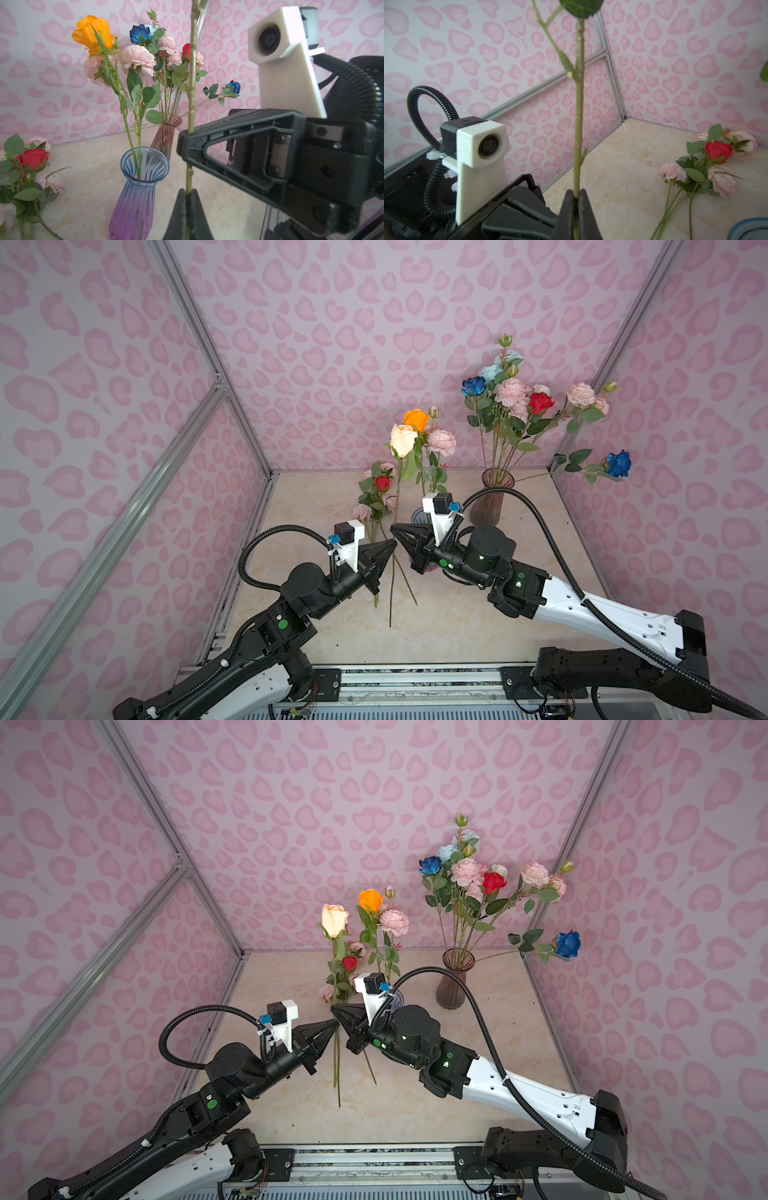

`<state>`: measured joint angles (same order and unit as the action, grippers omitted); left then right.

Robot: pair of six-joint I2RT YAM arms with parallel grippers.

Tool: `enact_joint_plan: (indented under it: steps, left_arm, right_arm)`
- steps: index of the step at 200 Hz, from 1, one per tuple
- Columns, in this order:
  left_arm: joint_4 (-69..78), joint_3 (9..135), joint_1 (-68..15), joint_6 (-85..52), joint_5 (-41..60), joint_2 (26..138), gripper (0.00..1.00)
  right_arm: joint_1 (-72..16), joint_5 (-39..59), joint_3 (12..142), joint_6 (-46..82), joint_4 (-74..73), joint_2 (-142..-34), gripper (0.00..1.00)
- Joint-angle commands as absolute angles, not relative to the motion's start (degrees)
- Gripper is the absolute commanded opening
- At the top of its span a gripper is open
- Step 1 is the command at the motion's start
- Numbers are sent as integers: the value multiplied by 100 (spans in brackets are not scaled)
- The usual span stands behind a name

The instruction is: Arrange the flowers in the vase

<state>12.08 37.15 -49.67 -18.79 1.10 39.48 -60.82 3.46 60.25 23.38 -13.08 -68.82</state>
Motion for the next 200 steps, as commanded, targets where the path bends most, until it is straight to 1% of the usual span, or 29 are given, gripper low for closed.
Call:
enact_joint_plan:
  steps: [1,24,37,47,79,117,133,154,163,164,167,176,184,200]
  left_arm:
    - [1356,3749,-4966,-1837,-17,3936,5]
    - [1226,3811,-4966,-1889,-93,3968,16]
    - [1200,3812,-4966,-1907,-164,3957,20]
    - [1196,3803,-4966,-1916,-184,3945,26]
    - [1125,3846,-4966,-1916,-203,3946,30]
    - [729,3803,-4966,-2096,-256,3792,32]
    - [581,3661,-4966,-2189,-617,3623,32]
    - [242,3424,-4966,-2482,-1505,3376,32]
    - [113,3305,-4966,-2686,-1853,3282,35]
    - [105,3287,-4966,-2696,-1889,3276,38]
    - [70,3246,-4966,-2772,-1977,3259,41]
    - [-38,3133,-4966,-2929,-2179,3197,45]
    - [-133,3071,-4966,-3035,-2263,3182,47]
    - [-333,2994,-4966,-3195,-2277,3227,48]
  right_arm:
    - [-6089,227,5935,2364,-1477,-6833,6]
    - [-6086,4,5900,2406,-1509,-6830,5]
    - [-6090,-33,5881,2402,-1548,-6820,4]
    - [-6086,-59,5871,2399,-1577,-6805,4]
    - [-6068,-267,5783,2362,-1675,-6724,3]
    - [-5977,-364,5765,2219,-1698,-6671,3]
    - [-5940,-411,5859,2079,-1616,-6638,3]
    - [-5916,-542,6012,1793,-1530,-6546,3]
    - [-5891,-639,6100,1665,-1525,-6510,3]
    - [-5885,-653,6113,1645,-1527,-6507,3]
    - [-5881,-685,6133,1603,-1527,-6492,3]
    - [-5861,-818,6232,1483,-1539,-6462,3]
    - [-5845,-967,6321,1383,-1572,-6452,3]
    - [-5806,-1175,6492,1074,-1673,-6459,3]
